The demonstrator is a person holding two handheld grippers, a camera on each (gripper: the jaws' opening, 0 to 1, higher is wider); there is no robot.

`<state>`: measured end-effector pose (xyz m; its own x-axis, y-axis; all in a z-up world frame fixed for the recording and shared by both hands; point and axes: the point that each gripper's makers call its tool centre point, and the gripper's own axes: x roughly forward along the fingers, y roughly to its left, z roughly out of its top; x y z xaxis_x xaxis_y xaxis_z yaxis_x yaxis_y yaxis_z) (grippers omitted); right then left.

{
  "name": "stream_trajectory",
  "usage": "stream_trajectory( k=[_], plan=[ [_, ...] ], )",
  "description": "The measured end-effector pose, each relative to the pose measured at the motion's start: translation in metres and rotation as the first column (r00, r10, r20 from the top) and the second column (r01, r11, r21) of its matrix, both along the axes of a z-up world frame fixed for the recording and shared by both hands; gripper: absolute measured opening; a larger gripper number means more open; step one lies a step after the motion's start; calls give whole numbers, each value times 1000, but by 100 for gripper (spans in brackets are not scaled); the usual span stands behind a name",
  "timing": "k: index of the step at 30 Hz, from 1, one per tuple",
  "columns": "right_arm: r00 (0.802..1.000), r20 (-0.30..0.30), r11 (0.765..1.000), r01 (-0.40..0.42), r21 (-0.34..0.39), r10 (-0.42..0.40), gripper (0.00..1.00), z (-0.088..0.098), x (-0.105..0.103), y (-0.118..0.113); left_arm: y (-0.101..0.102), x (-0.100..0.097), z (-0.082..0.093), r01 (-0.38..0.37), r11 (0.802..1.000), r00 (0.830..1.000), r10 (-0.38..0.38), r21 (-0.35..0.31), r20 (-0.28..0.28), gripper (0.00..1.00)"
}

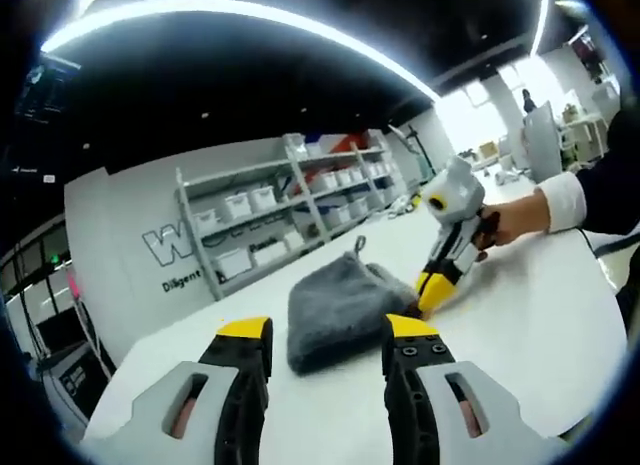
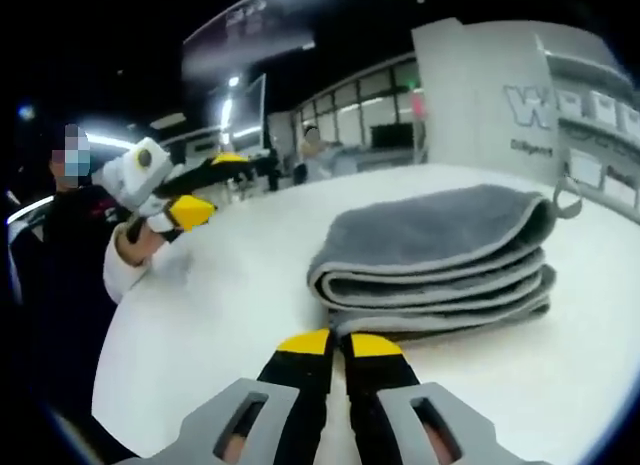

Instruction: Open the folded towel by lifting each exposed corner and separating the folded layers until the towel lies flat within the target outline without major curled edges

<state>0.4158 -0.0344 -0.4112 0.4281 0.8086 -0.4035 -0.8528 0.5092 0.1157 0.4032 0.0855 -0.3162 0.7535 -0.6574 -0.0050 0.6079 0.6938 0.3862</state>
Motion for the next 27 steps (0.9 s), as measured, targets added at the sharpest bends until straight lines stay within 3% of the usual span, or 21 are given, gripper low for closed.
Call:
stream_trajectory(
  k=[4, 11, 18, 23, 27],
  plan=[
    [1000, 12, 1000, -7, -8, 7, 0, 0, -2, 1, -4, 0, -2, 4, 1000, 1000, -4, 14, 4, 42],
    [999, 14, 999, -31, -8, 31, 0, 0, -9, 5, -10, -1, -11, 2, 996, 1000, -4, 93, 21, 41],
    [998, 23, 998, -55, -13, 55, 0, 1, -7, 6, -11, -3, -11, 20, 998, 1000, -20, 66, -2, 41],
    [997, 15, 997, -74, -3, 74, 0, 3, -7, 7, -11, -4, -13, 19, 995, 999, -22, 100, 26, 35],
    [996, 16, 996, -88, -2, 89, 0, 4, -5, 8, -10, -2, -15, 5, 994, 1000, -8, 111, 24, 36]
  ],
)
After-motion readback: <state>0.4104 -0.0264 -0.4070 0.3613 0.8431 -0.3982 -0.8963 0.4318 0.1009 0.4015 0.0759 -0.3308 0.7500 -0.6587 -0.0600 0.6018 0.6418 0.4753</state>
